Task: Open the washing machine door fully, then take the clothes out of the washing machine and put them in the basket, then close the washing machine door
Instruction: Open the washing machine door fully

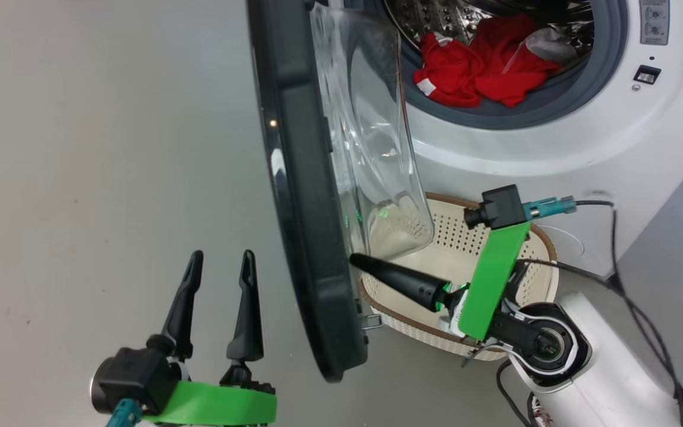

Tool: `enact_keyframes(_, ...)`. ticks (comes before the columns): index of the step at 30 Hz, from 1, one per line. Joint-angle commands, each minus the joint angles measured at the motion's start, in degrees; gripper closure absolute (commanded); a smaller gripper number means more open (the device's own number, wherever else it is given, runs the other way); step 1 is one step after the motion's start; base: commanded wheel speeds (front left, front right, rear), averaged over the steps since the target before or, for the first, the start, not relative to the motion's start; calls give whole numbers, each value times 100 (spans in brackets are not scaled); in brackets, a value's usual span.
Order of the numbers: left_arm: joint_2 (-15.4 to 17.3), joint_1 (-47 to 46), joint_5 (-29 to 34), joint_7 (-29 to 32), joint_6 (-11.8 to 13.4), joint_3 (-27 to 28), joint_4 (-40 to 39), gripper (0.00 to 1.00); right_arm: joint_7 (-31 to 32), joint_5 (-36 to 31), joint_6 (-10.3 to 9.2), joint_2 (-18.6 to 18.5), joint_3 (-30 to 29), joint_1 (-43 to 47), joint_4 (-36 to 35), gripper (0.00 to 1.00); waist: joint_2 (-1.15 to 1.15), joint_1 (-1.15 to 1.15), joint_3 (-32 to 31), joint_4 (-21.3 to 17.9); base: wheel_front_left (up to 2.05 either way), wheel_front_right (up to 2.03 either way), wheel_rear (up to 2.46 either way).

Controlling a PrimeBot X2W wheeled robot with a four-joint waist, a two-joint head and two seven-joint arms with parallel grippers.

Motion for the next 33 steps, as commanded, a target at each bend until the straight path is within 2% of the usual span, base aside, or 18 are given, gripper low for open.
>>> enact_keyframes(1,79,-31,-49,-28,-32,213,-157,0,-200,-312,44,44,101,-108,-206,54,0,0,-1,-13,0,0,0)
enact_keyframes(2,79,-28,-59,-28,-35,220,-154,0,-331,-518,44,22,96,-96,-219,22,0,0,-4,-20,0,0,0)
enact_keyframes(3,79,-26,-65,-28,-38,226,-153,0,-451,-692,44,18,94,-78,-235,0,0,0,-7,-26,0,0,0)
enact_keyframes(7,79,-7,-87,-28,-29,235,-162,0,-966,-1449,44,-28,84,8,-285,0,0,0,-20,-50,0,0,0)
enact_keyframes(10,79,9,-99,-28,-28,247,-181,0,-1601,-2518,44,-239,203,-10,-318,0,0,0,-27,-73,0,0,0)
enact_keyframes(15,79,48,-119,-28,-23,272,-208,0,-2682,-4080,44,-382,297,62,-241,0,0,0,-58,-102,0,0,0)
enact_keyframes(19,79,70,-83,-28,-2,318,-281,0,-3560,-5219,44,-312,113,133,-90,0,0,0,-70,-123,0,0,0)
enact_keyframes(22,79,80,-36,-28,7,375,-369,0,-3990,-5989,44,-245,-89,188,48,0,0,0,-86,-126,0,0,0)
enact_keyframes(23,79,80,-36,-28,7,375,-369,0,-3990,-5989,44,-245,-89,188,48,0,0,0,-86,-126,0,0,0)
enact_keyframes(28,79,130,31,-28,69,401,-524,0,-4510,-6903,44,-57,-549,368,104,0,0,0,-117,-108,0,0,0)
enact_keyframes(33,79,184,85,-28,108,401,-611,0,-4828,-7394,44,97,-1022,668,5,0,0,0,-148,-76,0,0,0)
